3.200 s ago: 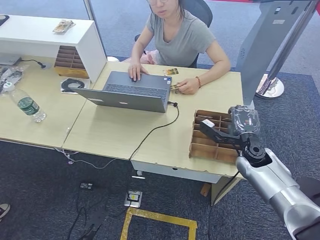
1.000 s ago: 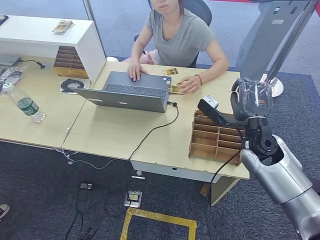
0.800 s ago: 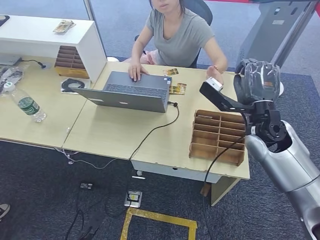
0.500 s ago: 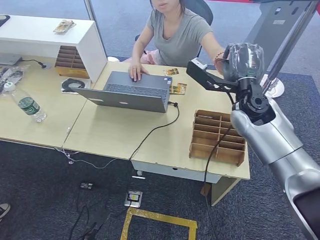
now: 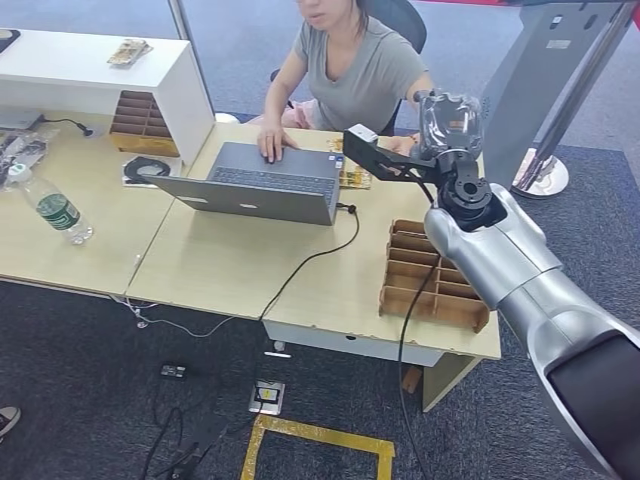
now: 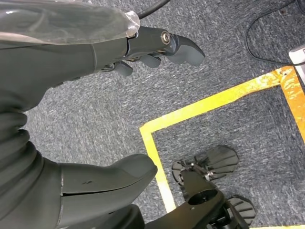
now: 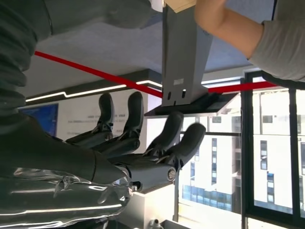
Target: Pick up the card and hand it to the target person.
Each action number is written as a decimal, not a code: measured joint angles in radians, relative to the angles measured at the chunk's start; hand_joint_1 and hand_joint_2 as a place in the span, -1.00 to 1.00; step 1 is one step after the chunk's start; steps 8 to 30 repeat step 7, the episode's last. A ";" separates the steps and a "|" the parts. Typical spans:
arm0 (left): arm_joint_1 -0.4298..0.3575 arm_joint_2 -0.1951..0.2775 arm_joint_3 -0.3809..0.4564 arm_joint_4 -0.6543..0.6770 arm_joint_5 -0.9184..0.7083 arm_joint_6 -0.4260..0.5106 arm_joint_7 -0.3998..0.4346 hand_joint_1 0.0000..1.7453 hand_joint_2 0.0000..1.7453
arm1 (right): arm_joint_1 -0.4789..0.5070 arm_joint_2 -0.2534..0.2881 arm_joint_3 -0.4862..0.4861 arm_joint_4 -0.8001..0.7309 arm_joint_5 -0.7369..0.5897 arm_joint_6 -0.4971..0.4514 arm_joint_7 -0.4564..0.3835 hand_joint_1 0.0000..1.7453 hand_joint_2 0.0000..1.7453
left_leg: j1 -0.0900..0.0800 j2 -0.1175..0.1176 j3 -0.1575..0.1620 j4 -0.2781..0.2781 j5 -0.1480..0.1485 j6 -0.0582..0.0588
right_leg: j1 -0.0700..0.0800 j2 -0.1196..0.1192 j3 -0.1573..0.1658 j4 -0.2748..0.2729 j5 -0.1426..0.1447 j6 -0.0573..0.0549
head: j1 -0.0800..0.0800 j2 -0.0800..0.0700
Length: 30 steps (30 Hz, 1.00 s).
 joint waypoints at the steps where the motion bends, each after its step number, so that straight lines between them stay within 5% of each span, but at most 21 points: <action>1: 0.001 0.000 -0.002 0.000 0.000 0.000 -0.001 -1.00 1.00 | 0.000 -0.003 0.001 -0.010 -0.009 -0.001 0.002 -1.00 1.00 | 0.000 0.000 0.000 0.000 0.000 0.000 | 0.000 0.000 0.000 0.000 0.000 0.000 | 0.000 0.000; 7: 0.013 0.001 -0.006 0.000 0.011 0.011 -0.012 -1.00 1.00 | 0.043 -0.075 -0.015 -0.232 -0.041 0.075 0.034 -1.00 1.00 | 0.000 0.000 0.001 0.001 0.000 0.000 | 0.000 0.001 0.000 0.000 0.000 0.000 | -0.001 0.000; 30: 0.013 0.001 -0.006 0.000 0.011 0.011 -0.012 -1.00 1.00 | 0.043 -0.075 -0.015 -0.232 -0.041 0.075 0.034 -1.00 1.00 | 0.000 0.000 0.001 0.001 0.000 0.000 | 0.000 0.001 0.000 0.000 0.000 0.000 | -0.001 0.000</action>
